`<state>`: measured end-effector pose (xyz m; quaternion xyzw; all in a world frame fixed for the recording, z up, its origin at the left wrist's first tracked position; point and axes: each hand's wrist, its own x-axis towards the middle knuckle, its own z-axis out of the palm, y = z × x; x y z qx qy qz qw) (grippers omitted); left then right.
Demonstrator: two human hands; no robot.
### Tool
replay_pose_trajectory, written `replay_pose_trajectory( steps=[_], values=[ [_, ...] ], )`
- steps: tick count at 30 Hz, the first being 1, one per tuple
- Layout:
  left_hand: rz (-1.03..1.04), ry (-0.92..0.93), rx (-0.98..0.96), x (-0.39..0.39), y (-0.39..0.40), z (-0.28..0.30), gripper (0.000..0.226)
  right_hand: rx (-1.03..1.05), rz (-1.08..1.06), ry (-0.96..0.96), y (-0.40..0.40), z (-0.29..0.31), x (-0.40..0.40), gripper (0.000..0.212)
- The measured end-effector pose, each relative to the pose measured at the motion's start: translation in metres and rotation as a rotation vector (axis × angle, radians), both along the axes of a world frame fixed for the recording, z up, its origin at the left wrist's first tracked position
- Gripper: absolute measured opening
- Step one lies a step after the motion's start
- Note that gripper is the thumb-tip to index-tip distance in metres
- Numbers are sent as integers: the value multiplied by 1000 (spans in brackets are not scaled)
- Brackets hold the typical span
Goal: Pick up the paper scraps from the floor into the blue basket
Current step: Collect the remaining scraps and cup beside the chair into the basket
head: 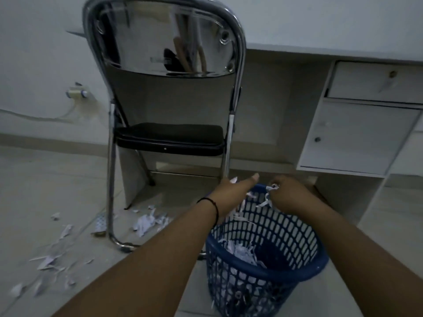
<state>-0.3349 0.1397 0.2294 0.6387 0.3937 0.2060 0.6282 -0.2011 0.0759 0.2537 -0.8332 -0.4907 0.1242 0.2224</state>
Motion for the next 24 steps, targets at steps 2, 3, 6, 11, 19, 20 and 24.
replay_pose_trajectory(
  steps=[2,3,6,11,19,20,24],
  values=[
    [-63,-9,-155,6,8,-11,81,-19,-25,89,4,-10,5,13],
    [-69,-2,-181,7,13,-17,75,-27,-45,158,4,-13,5,19],
    [-48,93,7,-3,20,-26,43,-77,-79,319,0,-20,-5,45],
    [27,-18,206,-53,12,-19,10,-118,-148,203,-16,-15,-37,49],
    [340,72,498,-217,3,-21,18,274,205,-203,3,-10,-144,29],
    [365,129,501,-244,5,-28,18,301,290,-213,10,-17,-167,26],
    [358,434,400,-338,11,-65,23,221,559,-213,36,-63,-246,16]
  ],
)
